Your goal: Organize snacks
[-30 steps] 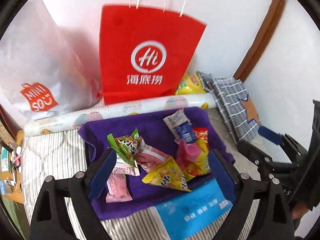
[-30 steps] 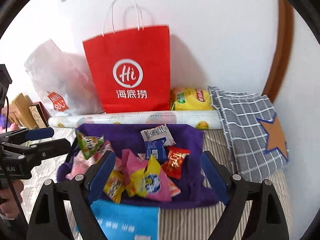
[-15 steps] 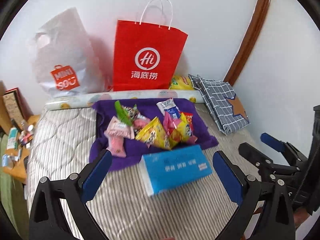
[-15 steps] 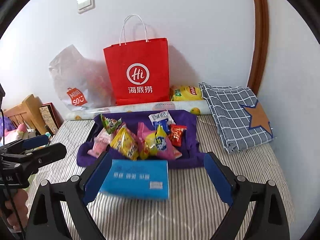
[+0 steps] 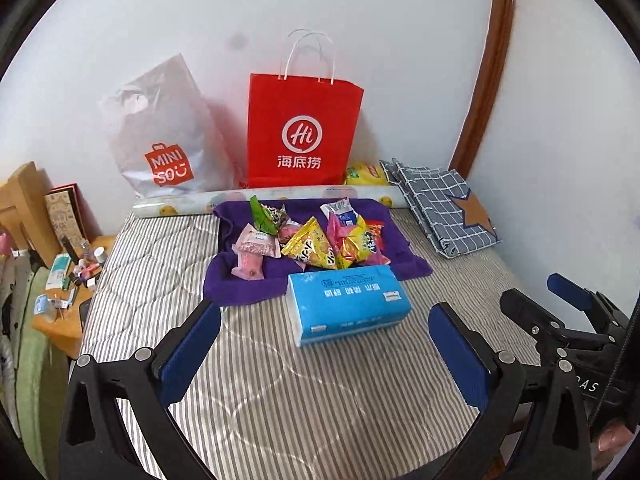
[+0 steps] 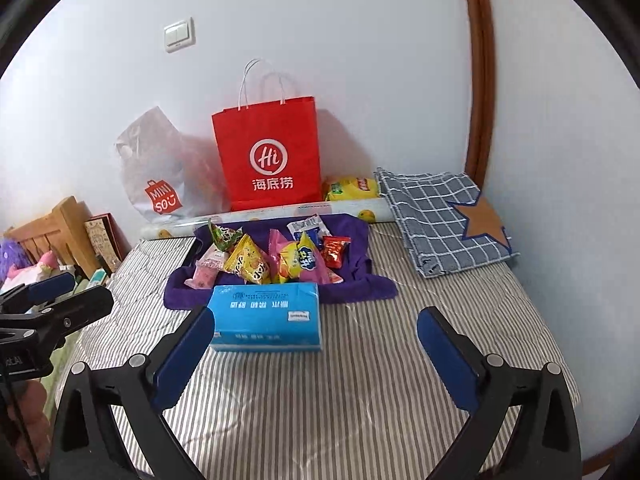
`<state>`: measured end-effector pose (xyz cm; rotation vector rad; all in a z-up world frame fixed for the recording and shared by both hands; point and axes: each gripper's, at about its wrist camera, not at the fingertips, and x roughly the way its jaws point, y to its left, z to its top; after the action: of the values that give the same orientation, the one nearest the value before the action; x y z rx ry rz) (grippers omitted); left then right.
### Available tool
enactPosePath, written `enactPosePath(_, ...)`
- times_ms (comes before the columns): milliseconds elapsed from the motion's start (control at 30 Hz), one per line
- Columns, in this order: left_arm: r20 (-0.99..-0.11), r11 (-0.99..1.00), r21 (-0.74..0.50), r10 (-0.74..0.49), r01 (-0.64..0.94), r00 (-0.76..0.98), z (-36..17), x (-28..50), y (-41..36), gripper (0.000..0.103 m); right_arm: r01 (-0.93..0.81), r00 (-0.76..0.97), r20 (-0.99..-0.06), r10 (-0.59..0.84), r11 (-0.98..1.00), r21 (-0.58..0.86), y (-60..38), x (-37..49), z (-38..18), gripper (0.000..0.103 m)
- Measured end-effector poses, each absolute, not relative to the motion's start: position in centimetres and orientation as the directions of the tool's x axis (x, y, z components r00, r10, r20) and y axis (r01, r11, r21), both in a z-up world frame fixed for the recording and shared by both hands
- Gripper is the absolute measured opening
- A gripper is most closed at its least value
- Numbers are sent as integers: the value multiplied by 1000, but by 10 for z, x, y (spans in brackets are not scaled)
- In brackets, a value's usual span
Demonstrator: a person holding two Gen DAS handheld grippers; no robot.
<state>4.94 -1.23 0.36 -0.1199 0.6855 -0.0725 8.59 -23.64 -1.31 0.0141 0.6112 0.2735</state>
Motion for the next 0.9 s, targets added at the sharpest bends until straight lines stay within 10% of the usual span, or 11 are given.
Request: enactPosePath(900, -588, 995, -101, -76, 20, 805, 20, 4, -39, 102, -215, 827, -502, 253, 968, 133, -266, 32, 9, 102)
